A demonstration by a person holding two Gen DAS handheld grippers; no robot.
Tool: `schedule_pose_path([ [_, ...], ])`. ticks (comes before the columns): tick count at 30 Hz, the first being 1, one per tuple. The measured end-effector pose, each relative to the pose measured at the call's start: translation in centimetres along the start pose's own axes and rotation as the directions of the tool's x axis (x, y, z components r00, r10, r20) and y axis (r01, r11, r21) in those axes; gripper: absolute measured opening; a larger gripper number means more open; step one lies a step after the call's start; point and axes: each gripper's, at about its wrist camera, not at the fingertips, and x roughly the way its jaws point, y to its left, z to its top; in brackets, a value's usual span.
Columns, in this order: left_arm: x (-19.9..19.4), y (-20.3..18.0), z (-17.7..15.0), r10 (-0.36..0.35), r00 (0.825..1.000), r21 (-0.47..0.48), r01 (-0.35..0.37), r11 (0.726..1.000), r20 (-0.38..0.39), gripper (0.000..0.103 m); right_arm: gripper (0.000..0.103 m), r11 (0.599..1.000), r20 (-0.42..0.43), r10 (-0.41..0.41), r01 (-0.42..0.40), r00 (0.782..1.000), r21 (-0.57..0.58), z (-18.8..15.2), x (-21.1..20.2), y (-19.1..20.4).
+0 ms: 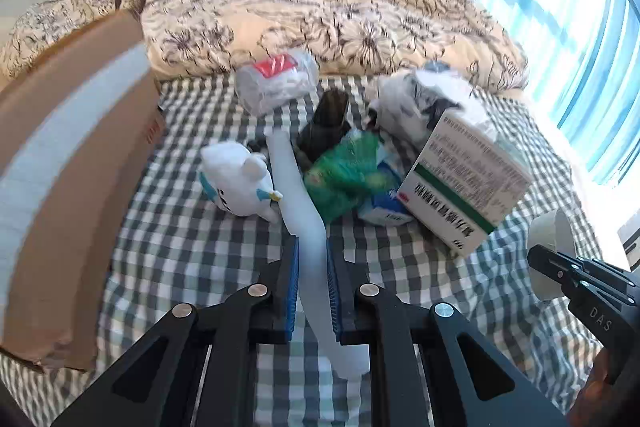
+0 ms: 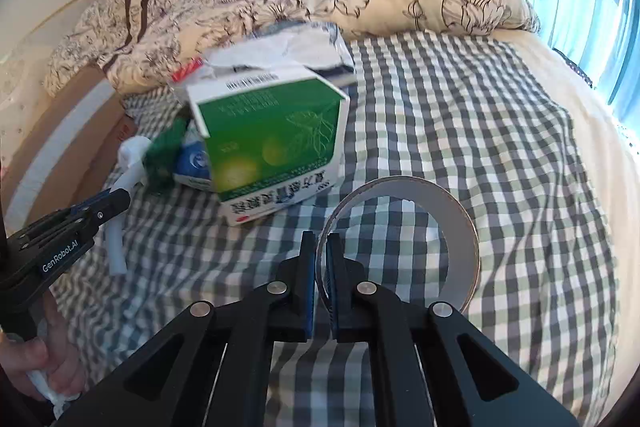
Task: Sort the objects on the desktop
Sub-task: 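Grasp the clear tape roll with the right tool while the left tool grasps the white tube, then carry the tape roll and white tube with both tools over the cardboard box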
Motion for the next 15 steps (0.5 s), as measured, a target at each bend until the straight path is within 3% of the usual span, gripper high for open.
schedule_pose_path([
  [15,-10.4,0.6,1.4,0.009,0.989,0.008,-0.01,1.0,0.147,0.013,0.005,0.999,0.114,0.044,-0.046,0.992,0.021,0.1,-8.6,1.5],
])
